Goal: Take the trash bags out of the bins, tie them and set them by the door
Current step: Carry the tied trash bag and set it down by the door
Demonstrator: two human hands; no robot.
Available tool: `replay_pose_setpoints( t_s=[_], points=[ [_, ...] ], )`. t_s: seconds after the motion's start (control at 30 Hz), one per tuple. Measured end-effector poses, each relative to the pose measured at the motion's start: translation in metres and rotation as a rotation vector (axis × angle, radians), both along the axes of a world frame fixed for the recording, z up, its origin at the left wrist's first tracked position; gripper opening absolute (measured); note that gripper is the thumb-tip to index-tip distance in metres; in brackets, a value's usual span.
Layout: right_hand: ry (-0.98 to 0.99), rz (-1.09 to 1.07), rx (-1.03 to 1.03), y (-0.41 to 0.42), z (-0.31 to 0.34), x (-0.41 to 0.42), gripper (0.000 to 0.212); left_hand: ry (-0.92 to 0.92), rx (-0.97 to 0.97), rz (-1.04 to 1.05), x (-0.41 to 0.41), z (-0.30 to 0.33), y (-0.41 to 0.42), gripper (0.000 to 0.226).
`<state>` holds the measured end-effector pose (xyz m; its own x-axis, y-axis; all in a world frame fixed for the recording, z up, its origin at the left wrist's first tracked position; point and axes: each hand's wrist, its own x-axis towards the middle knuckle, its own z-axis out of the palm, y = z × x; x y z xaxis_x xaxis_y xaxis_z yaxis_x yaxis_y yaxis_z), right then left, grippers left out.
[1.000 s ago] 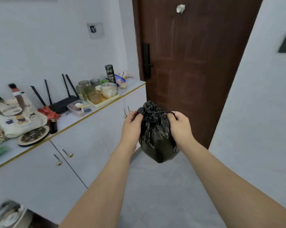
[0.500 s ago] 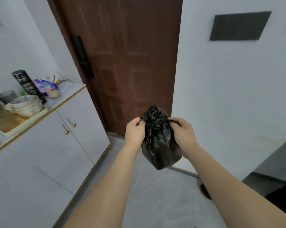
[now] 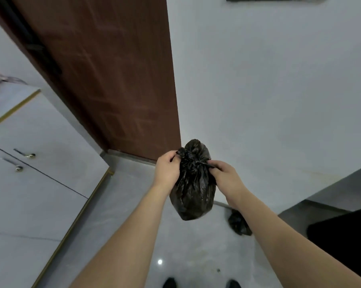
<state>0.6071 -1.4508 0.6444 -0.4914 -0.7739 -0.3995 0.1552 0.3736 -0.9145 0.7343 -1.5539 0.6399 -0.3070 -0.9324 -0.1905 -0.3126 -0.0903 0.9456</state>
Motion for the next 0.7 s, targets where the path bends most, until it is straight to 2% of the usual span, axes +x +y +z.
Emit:
replay_pose_setpoints(
  t_s=[0.17,0.27,0.43,0.57,0.7],
  points=[
    [-0.015,0.037,0.163,-0.013,-0.103,-0.055,0.029,-0.08,0.107,-0.023,-0.047,-0.105,-0.008,0.032],
    [0.004,0.054,0.273,-0.02,-0.206,-0.076,0.03,-0.097,0.173,-0.027,-0.069,-0.211,-0.016,0.028],
    [0.095,0.149,0.412,-0.02,-0.426,-0.109,0.031,-0.115,0.231,-0.093,-0.11,-0.438,-0.014,0.029],
    [0.157,0.194,0.521,-0.006,-0.6,-0.134,0.041,-0.106,0.294,-0.095,-0.142,-0.62,0.008,0.028],
    [0.227,0.189,0.612,0.005,-0.713,-0.161,0.045,-0.081,0.329,-0.096,-0.174,-0.76,0.027,0.03]
  ],
)
